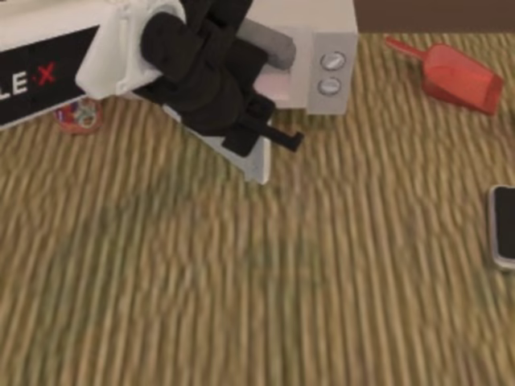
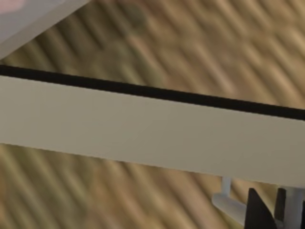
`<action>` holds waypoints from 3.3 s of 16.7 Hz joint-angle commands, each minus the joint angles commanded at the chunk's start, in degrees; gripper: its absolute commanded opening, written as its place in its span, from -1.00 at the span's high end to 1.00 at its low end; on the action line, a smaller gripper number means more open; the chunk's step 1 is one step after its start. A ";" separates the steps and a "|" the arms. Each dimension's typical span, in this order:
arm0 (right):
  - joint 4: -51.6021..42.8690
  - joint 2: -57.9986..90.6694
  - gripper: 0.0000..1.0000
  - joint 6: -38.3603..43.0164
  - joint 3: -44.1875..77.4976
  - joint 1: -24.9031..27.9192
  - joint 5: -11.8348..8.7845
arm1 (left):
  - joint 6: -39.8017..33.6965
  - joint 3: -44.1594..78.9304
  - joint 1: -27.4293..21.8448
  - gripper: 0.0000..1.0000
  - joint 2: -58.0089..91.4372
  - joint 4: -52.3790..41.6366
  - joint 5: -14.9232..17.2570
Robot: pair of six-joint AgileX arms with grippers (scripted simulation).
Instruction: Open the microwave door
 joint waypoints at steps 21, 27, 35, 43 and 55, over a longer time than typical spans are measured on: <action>0.00 0.00 -1.00 0.00 0.00 0.00 0.00 | 7.81 -4.04 2.72 1.00 -3.31 0.17 4.52; 0.00 0.00 -1.00 0.00 0.00 0.00 0.00 | 7.81 -4.04 2.72 1.00 -3.31 0.17 4.52; 0.00 0.00 -1.00 0.00 0.00 0.00 0.00 | 7.60 -4.06 2.43 1.00 -3.32 0.15 4.88; 0.00 0.00 -1.00 0.00 0.00 0.00 0.00 | 15.87 -6.66 5.77 1.00 -5.80 -0.69 8.93; 0.00 0.00 -1.00 0.00 0.00 0.00 0.00 | 16.52 -6.94 6.06 1.00 -5.89 -0.85 9.33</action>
